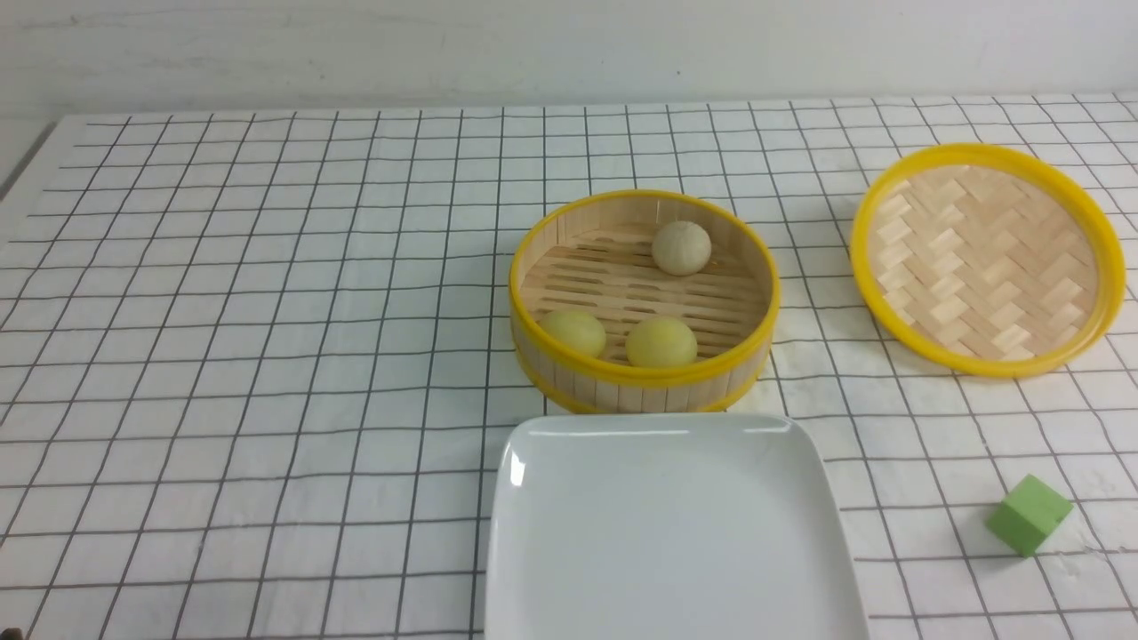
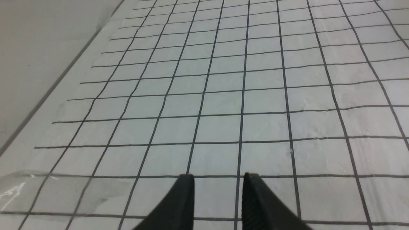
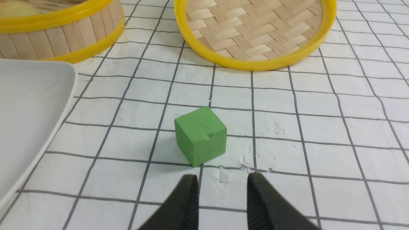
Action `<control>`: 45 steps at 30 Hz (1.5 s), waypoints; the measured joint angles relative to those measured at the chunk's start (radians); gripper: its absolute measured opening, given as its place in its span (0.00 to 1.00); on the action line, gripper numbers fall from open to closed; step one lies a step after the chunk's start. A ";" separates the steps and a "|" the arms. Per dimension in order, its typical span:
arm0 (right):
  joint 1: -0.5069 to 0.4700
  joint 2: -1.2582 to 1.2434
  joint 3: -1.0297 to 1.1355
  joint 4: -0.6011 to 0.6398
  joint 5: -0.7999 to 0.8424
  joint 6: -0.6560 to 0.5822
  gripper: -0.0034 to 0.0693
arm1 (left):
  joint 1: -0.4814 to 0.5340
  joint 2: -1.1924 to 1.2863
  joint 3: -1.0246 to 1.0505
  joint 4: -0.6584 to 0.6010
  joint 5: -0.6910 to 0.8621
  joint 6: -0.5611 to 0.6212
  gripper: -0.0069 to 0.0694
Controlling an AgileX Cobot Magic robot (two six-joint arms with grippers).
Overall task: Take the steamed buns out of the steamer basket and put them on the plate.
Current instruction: Use the right arm to grab the steamed stuffed bun that is closest to it
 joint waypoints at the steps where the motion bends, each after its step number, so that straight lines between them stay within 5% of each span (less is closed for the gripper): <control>1: 0.000 0.000 0.000 0.000 0.000 0.000 0.38 | 0.000 0.000 0.000 0.001 0.000 0.000 0.41; 30: 0.000 0.000 0.001 0.003 -0.013 0.000 0.38 | 0.000 0.000 0.003 -0.051 -0.112 -0.105 0.41; 35: 0.000 0.000 0.010 0.124 -0.049 0.000 0.38 | 0.000 0.000 0.003 -0.052 -0.115 -0.105 0.41; 45: 0.000 0.000 0.009 0.610 -0.206 0.037 0.38 | 0.000 0.000 0.003 -0.090 -0.246 -0.206 0.41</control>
